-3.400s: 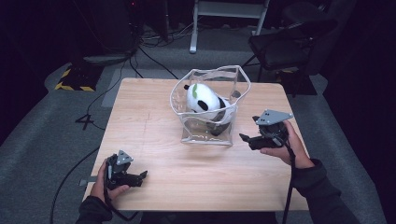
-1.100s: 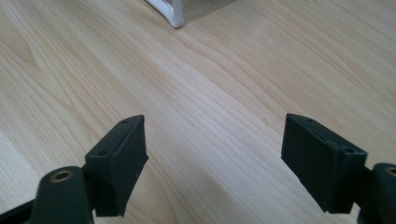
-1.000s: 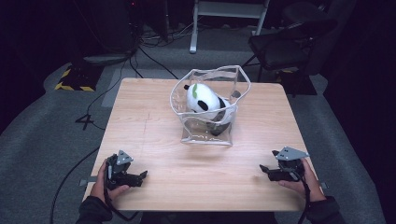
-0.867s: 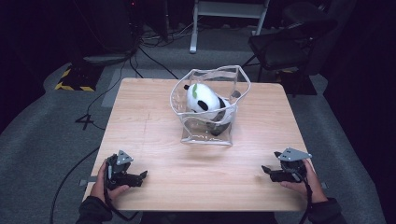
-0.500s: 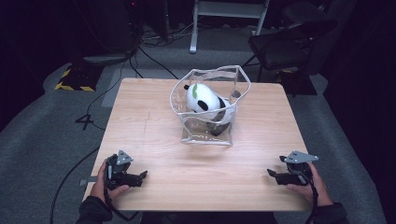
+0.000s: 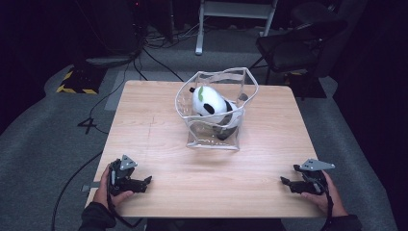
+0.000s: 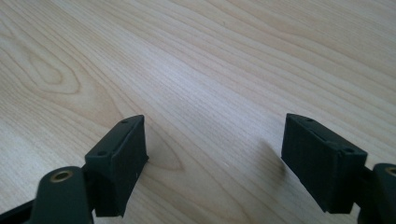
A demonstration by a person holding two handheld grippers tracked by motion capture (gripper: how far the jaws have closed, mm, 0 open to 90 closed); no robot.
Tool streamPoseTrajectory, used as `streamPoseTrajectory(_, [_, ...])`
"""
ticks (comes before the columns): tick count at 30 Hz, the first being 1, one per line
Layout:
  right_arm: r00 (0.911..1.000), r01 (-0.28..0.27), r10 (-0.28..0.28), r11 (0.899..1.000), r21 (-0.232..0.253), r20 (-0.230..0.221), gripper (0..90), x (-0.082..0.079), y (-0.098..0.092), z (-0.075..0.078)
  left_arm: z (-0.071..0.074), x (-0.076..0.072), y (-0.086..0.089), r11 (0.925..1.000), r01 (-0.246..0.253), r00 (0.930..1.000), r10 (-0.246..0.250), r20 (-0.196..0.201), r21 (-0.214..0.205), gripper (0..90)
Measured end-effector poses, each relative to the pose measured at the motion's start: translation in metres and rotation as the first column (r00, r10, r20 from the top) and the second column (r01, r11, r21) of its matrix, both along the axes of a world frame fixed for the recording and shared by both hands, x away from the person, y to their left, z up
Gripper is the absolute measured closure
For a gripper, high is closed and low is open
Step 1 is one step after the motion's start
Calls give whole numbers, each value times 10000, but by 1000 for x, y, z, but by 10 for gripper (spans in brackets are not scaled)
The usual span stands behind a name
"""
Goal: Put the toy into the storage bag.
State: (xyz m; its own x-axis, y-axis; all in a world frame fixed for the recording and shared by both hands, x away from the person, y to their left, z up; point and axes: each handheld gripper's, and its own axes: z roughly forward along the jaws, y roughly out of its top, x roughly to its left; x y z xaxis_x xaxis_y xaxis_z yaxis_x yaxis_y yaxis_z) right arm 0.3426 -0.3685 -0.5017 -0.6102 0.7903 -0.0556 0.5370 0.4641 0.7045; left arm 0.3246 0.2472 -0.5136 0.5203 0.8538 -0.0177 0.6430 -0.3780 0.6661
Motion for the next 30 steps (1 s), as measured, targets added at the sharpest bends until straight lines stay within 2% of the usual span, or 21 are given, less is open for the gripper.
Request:
streamPoseTrajectory(4, [9996, 269, -265, 9989, 388, -93, 213, -1, -7, -3, 0, 0, 0, 10000, 4, 10000, -4, 5, -15, 5])
streamPoseTrajectory(10, [9989, 430, -443, 9969, 658, 176, 184, -4, -13, -7, 0, 0, 0, 10000, -17, 10000, 17, 19, -14, 5])
streamPoseTrajectory(30, [9985, 487, -502, 9966, 670, 209, 177, -4, -13, -7, 0, -1, 0, 10000, -62, 10000, 62, 7, 3, 5])
